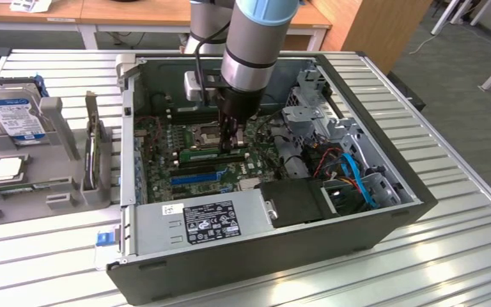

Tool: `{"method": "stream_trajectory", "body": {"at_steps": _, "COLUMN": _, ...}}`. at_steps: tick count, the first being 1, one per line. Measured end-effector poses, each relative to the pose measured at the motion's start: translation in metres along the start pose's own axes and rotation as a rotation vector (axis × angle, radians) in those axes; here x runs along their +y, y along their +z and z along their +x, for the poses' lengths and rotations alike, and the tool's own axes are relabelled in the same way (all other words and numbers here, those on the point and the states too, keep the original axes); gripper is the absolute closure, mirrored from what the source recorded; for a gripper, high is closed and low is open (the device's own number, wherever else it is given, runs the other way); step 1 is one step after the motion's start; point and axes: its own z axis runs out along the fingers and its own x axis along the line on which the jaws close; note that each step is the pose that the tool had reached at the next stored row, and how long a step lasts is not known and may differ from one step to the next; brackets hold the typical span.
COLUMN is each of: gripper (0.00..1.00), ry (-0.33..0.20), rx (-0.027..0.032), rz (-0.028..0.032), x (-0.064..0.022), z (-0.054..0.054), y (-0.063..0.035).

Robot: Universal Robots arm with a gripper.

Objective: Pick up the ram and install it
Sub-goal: 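Insert the ram into the slot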

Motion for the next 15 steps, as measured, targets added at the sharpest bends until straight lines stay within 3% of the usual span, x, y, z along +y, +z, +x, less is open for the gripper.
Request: {"method": "stream_trajectory", "body": {"at_steps": 15, "gripper": 0.88, "ry": 0.000, "rx": 0.0003, "rz": -0.0007, "x": 0.0002, "z": -0.0002, "y": -0.0023}}
